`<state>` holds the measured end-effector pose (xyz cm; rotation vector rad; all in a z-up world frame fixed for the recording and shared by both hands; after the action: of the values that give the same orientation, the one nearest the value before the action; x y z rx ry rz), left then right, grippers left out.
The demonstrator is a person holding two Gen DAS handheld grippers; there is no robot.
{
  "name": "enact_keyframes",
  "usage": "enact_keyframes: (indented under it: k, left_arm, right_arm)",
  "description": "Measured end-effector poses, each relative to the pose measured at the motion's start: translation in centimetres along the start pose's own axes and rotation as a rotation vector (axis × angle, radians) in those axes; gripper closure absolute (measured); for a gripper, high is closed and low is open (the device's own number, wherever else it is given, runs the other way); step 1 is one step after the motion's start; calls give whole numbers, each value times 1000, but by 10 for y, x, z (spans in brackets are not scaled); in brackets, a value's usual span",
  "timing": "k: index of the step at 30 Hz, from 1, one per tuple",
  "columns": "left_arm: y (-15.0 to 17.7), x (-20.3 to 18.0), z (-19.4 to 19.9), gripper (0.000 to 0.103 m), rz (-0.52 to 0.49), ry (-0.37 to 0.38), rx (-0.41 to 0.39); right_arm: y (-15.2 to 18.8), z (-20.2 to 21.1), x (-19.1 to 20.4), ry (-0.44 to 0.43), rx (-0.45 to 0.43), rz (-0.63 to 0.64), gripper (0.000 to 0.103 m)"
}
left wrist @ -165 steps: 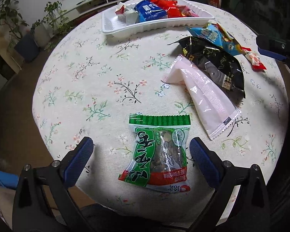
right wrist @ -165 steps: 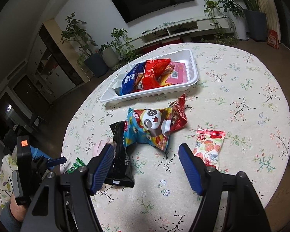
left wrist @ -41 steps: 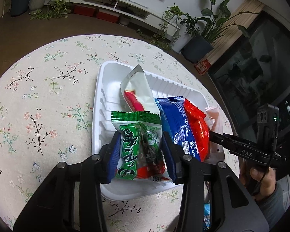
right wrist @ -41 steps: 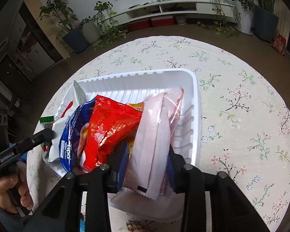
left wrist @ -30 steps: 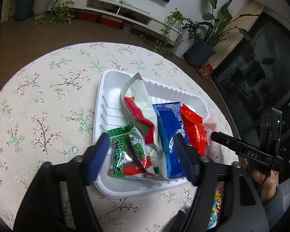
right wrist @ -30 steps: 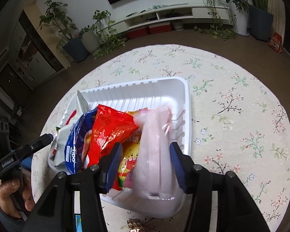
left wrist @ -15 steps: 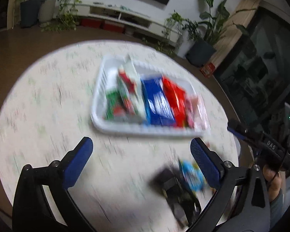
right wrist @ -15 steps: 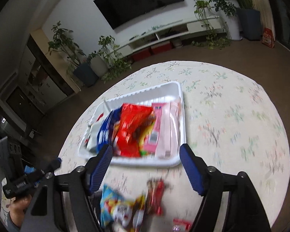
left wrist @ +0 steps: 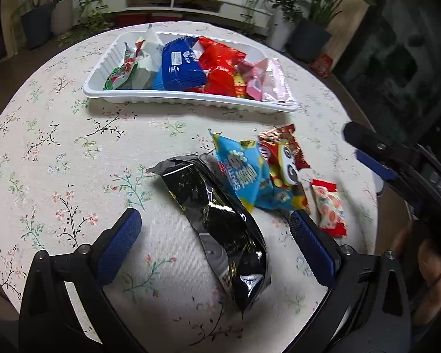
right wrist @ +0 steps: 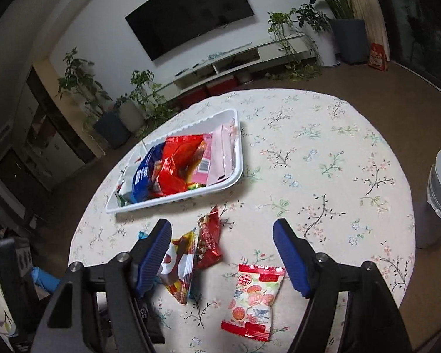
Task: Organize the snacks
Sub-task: 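Withdraw both tools from the tray toward the black packet and panda bag, then grasp the black packet with the left tool and lift it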
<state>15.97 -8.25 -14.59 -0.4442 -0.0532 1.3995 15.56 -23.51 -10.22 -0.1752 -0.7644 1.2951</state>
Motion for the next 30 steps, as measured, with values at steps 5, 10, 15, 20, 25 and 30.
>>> enact_keyframes:
  k: [5, 10, 15, 20, 25, 30]
  left_arm:
    - [1, 16, -17, 1, 10, -87, 65]
    - [3, 24, -16, 2, -9, -103, 63]
    - [1, 34, -11, 28, -41, -129, 64]
    - [-7, 39, -14, 29, -68, -155, 92]
    - [-14, 46, -15, 30, -71, -157, 85]
    - [-17, 47, -14, 55, -103, -150, 69]
  right_arm:
    - [2, -3, -3, -5, 14, 3, 28]
    - [4, -2, -1, -3, 12, 20, 28]
    - [4, -2, 3, -1, 6, 41, 28]
    - [6, -4, 8, -1, 16, 65, 28]
    - [7, -7, 12, 3, 28, 84, 28]
    - [11, -11, 24, 4, 40, 145, 29]
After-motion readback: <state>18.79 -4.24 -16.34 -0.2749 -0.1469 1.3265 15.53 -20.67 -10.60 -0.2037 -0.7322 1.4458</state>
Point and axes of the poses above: each gripper's, at about its wrist camera, not at the fingertips, and z roughly against the way its jaws point, x to its left, y to its underside, the point moved 7 cm from there along -z, roughly the way its jaws point, and after that the axes turned 12 degrees about x, right-handed, at the moved point
